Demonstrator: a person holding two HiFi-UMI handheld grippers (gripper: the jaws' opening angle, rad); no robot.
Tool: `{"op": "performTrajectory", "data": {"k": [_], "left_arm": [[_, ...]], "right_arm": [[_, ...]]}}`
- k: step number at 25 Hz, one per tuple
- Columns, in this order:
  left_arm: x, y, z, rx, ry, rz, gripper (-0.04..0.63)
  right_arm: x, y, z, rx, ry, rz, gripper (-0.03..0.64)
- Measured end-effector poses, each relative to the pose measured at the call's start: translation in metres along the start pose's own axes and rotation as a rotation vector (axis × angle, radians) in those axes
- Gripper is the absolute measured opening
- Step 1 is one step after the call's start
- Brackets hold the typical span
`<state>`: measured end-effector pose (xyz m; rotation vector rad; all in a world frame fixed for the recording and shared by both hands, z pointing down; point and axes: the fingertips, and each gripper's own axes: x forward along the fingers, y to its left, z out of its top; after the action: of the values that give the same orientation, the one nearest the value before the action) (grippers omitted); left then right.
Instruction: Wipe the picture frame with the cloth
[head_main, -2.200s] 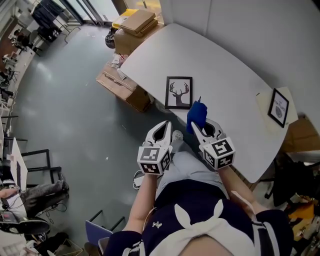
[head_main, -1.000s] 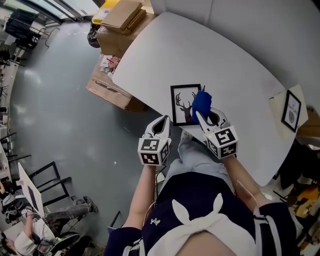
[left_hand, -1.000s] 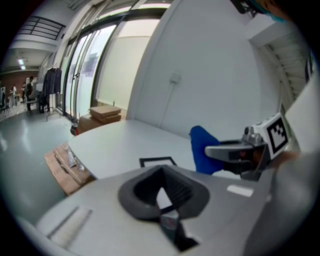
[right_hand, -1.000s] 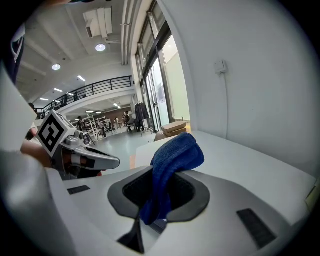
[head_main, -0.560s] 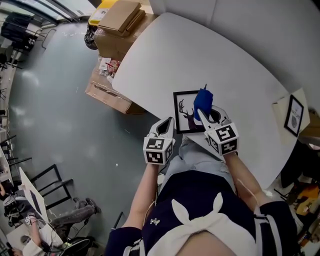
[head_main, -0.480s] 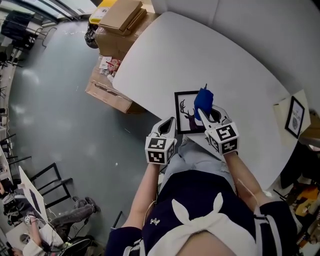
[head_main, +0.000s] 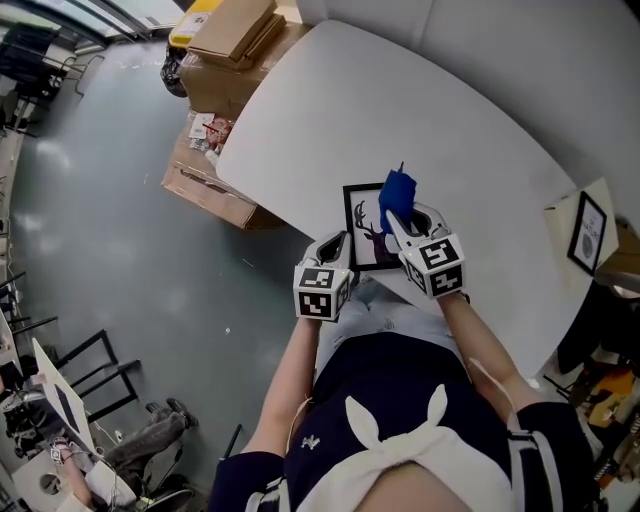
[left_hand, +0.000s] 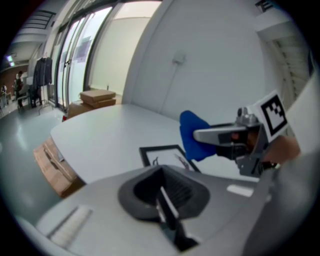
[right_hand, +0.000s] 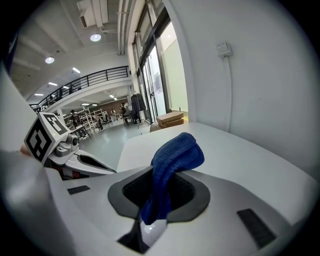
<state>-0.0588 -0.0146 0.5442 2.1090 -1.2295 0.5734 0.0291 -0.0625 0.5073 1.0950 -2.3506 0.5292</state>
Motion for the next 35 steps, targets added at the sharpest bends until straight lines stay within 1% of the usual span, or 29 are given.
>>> {"op": "performTrajectory", "data": {"k": [6, 12, 21, 24, 27, 32, 35], "left_arm": [[0.016, 0.005, -0.008, -0.031, 0.035, 0.008, 0.003], [0.024, 0.008, -0.018, -0.046, 0.068, 0.01, 0.003], [0.035, 0.009, -0.028, -0.051, 0.106, 0.015, 0.003], [0.037, 0.009, -0.031, -0.049, 0.114, 0.016, 0.003], [0.039, 0.009, -0.033, -0.049, 0.12, 0.018, 0.003], [0.039, 0.01, -0.035, -0.049, 0.124, 0.014, 0.003], [0.04, 0.01, -0.034, -0.042, 0.131, 0.0, 0.003]], "right_arm": [[0.013, -0.013, -0.007, -0.016, 0.048, -0.008, 0.061], [0.026, -0.025, -0.016, -0.025, 0.094, -0.011, 0.061], [0.052, -0.031, -0.027, -0.051, 0.129, -0.027, 0.061], [0.056, -0.033, -0.031, -0.068, 0.144, -0.048, 0.061], [0.059, -0.036, -0.036, -0.079, 0.18, -0.071, 0.061], [0.064, -0.039, -0.049, -0.074, 0.235, -0.086, 0.061], [0.068, -0.04, -0.05, -0.058, 0.237, -0.083, 0.061]]}}
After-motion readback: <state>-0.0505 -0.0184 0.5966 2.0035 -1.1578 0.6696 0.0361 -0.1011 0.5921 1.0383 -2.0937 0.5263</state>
